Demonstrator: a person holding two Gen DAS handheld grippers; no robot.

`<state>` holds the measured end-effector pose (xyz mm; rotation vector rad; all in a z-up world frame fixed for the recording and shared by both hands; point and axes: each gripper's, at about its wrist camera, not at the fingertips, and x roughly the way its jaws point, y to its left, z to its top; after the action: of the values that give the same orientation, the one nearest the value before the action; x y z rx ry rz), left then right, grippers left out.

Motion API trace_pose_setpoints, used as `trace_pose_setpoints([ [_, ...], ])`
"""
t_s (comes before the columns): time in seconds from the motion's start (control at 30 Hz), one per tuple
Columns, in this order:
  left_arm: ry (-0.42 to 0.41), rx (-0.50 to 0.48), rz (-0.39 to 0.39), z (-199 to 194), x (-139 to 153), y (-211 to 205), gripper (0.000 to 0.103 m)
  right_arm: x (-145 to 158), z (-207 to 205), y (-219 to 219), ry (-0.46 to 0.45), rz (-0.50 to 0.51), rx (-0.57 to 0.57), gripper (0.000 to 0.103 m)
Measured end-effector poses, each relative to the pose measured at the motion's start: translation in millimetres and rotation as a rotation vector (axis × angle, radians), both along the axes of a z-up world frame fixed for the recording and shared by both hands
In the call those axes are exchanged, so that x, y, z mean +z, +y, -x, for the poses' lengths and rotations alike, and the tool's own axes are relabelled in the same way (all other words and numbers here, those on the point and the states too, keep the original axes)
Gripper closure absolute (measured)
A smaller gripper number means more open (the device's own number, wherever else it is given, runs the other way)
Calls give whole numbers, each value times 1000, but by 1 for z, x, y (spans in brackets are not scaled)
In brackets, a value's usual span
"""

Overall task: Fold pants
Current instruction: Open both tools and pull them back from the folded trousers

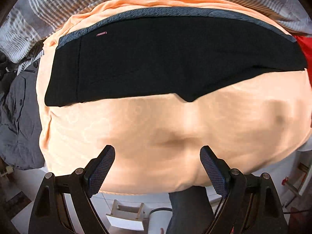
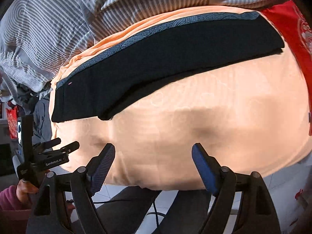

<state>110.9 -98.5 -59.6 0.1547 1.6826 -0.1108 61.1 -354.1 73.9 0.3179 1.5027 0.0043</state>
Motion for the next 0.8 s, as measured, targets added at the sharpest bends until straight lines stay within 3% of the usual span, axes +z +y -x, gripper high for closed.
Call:
trace_pose_setpoints([
  [0.17, -21, -24, 23, 6, 23, -20, 13, 12, 4, 1, -15, 5, -8, 19],
  [0.8, -59, -36, 70, 1, 38, -21, 13, 28, 3, 4, -32, 28, -4, 19],
])
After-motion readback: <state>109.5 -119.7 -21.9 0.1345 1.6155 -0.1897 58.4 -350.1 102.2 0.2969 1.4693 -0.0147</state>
